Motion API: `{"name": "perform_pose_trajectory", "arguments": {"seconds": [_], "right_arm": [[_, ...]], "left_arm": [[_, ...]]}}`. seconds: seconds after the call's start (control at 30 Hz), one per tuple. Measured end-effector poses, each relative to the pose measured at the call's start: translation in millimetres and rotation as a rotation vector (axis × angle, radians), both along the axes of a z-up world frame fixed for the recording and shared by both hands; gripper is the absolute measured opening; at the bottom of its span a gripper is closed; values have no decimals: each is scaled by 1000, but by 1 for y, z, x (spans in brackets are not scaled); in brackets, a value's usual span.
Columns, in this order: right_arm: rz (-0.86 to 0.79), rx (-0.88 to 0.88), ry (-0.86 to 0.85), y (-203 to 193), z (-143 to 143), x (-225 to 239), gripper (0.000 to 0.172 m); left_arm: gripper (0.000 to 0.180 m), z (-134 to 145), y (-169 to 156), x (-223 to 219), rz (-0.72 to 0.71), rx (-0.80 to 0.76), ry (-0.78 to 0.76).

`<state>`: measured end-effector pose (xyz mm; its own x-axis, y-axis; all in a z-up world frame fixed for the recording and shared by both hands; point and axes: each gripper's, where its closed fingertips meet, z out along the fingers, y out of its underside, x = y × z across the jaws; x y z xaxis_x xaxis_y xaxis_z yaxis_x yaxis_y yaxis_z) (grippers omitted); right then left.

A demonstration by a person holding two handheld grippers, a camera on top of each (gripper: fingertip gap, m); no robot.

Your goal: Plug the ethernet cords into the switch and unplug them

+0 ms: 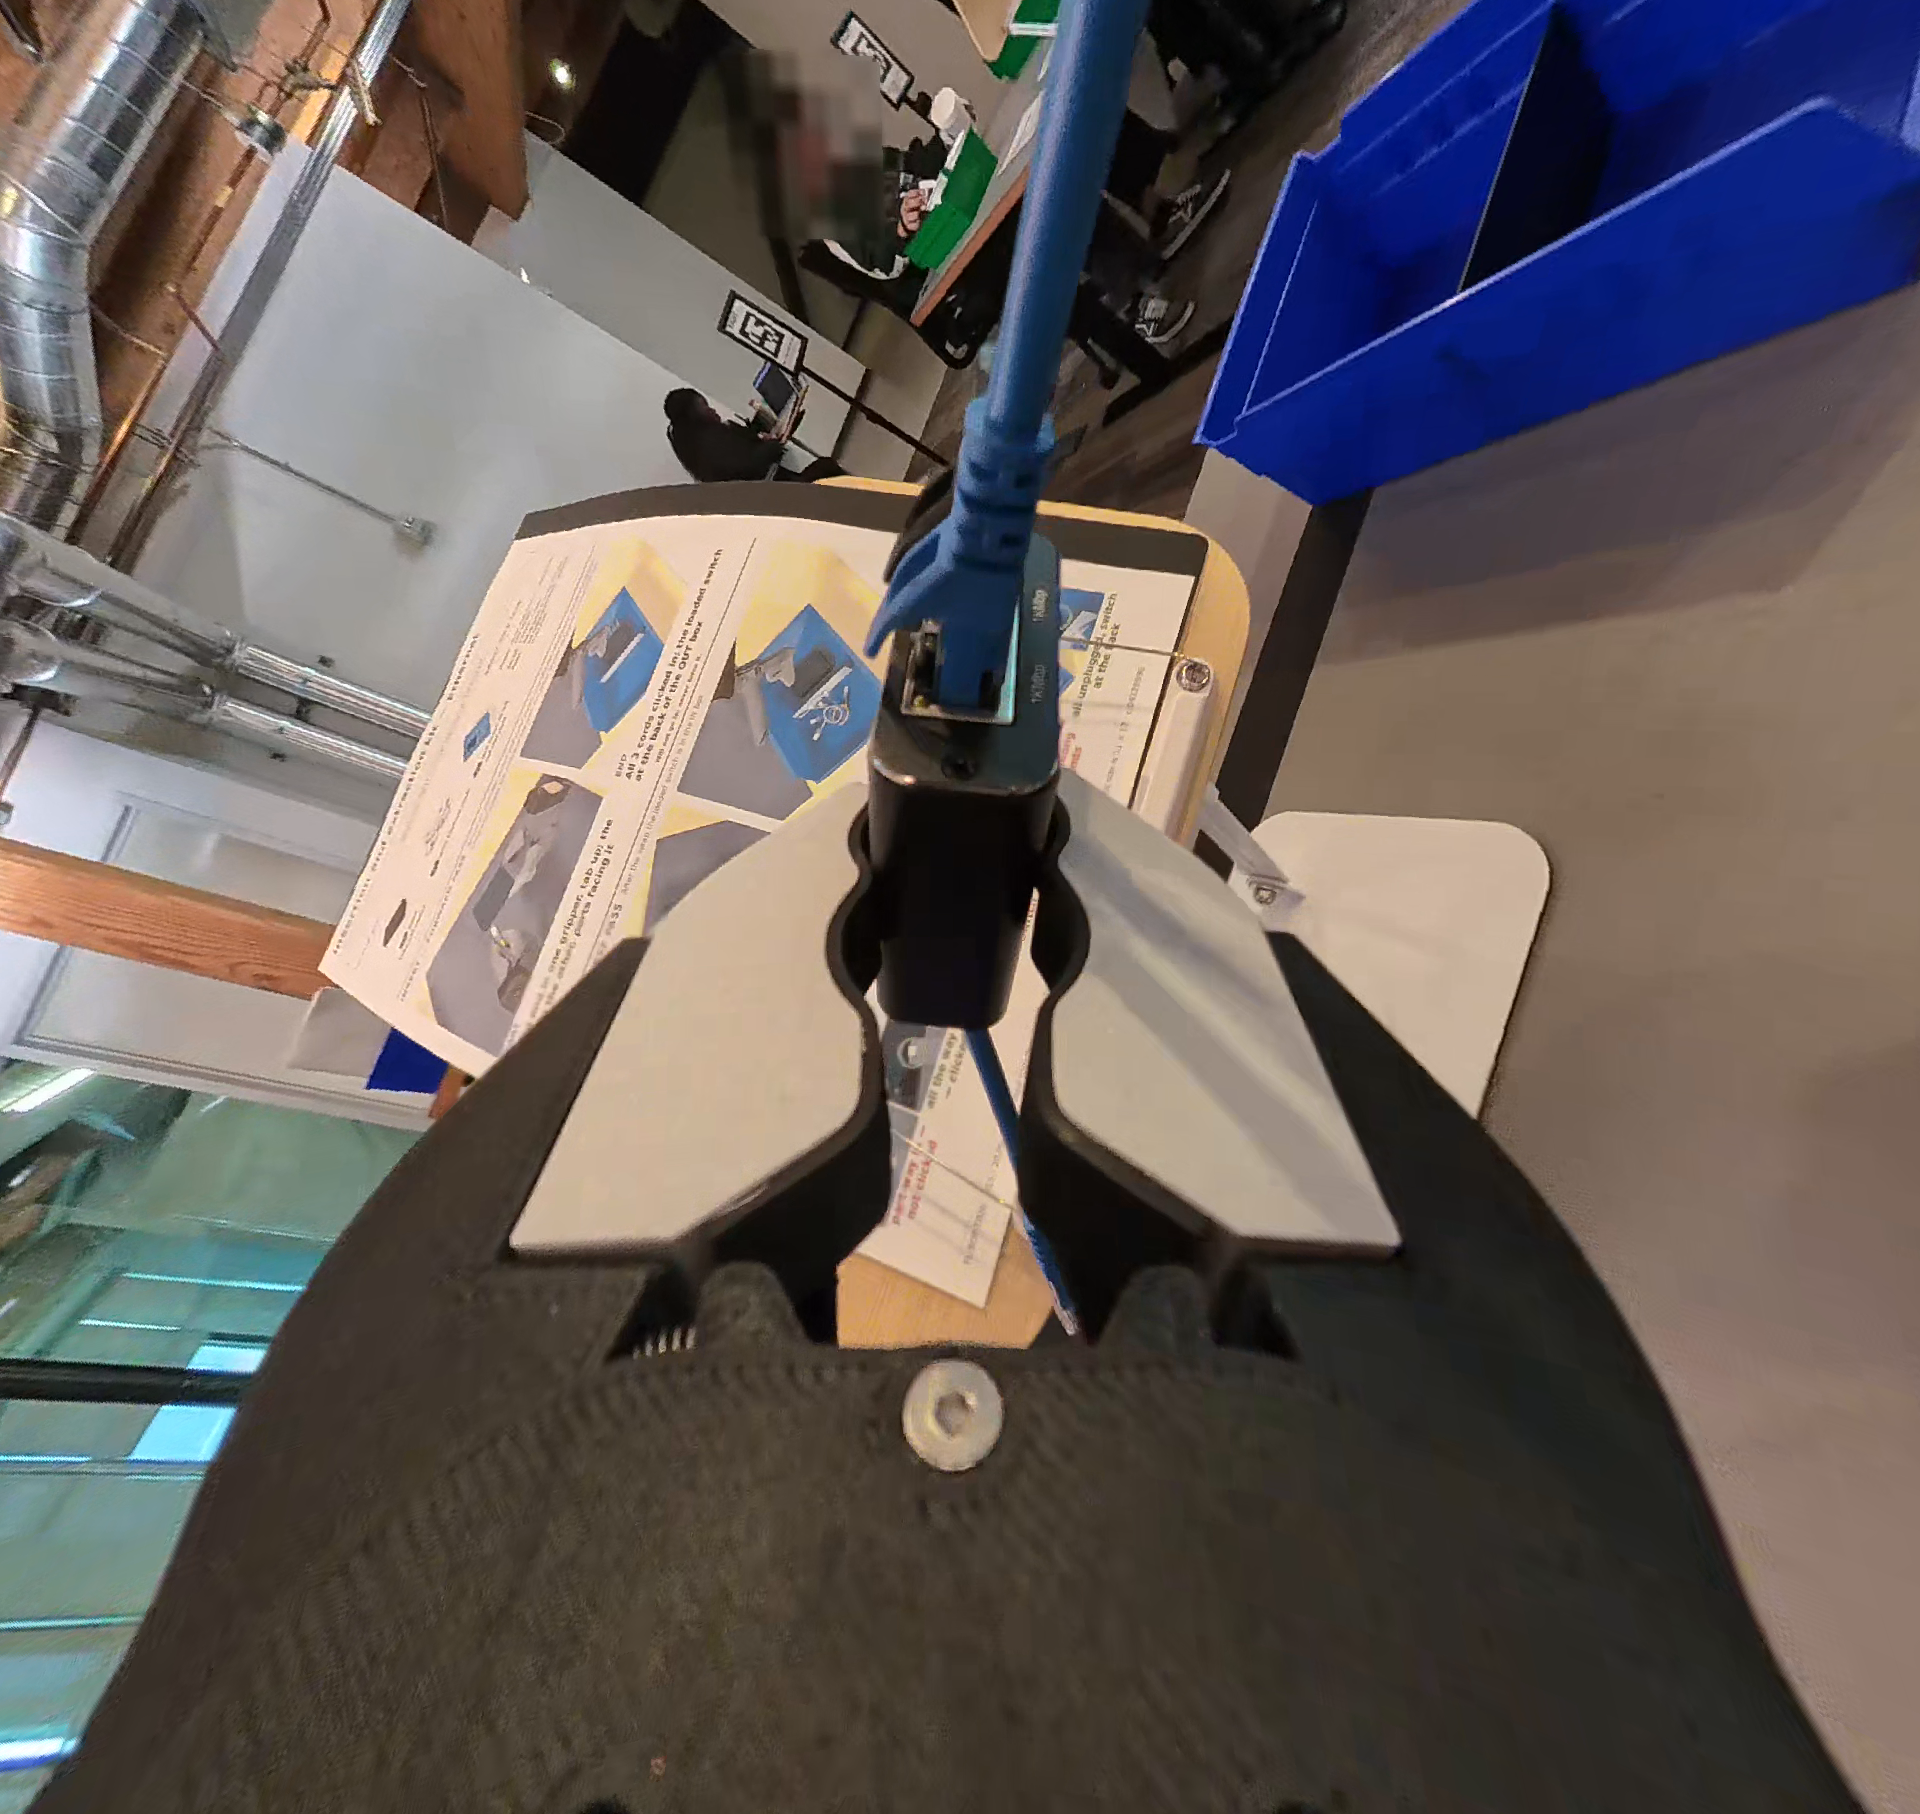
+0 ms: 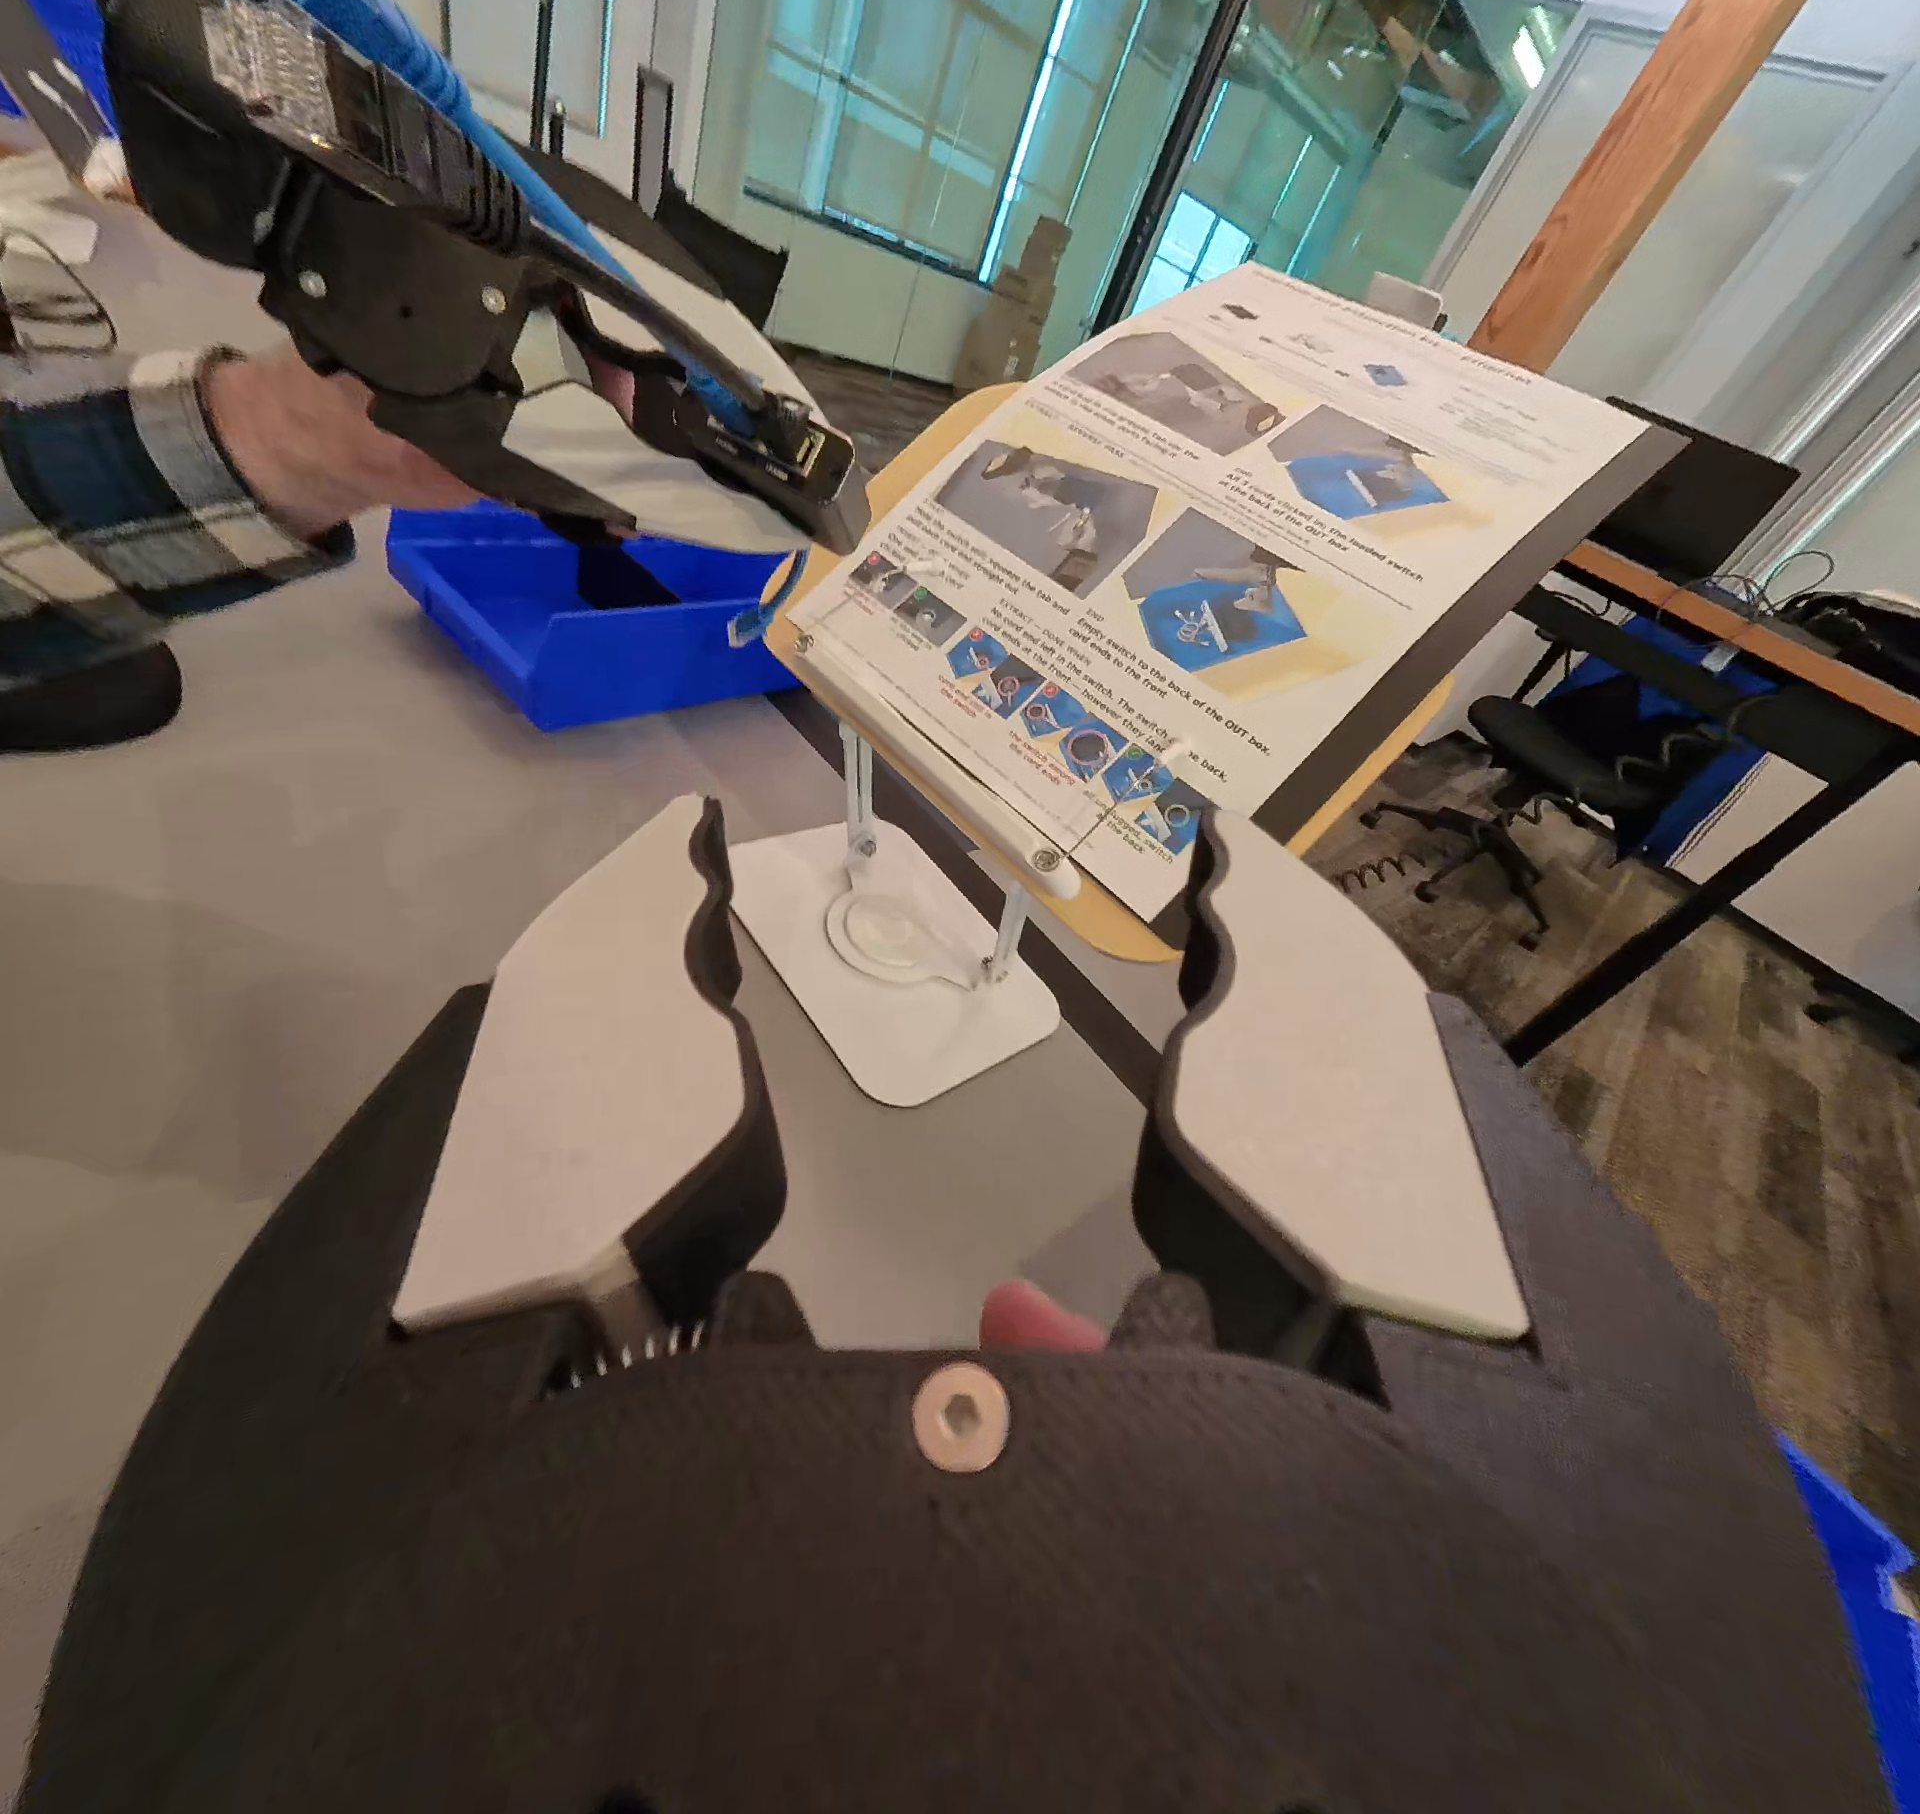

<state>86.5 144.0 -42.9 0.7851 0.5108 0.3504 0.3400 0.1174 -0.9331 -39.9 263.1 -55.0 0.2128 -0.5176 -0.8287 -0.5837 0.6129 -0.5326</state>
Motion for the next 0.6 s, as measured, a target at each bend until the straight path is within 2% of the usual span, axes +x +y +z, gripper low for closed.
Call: {"name": "perform_pose_trajectory", "arguments": {"seconds": [0.13,0.3,0.6], "right_arm": [[22,31,-100,-1,-5,-6,69],[136,70,-191,-3,-12,-30,53],[231,162,-333,4,-18,-63,45]], "left_arm": [[25,-2,-2,-2,-13,31,43],[25,-10,-15,0,-67,38,111],[25,-16,-38,8,-130,54,160]]}}
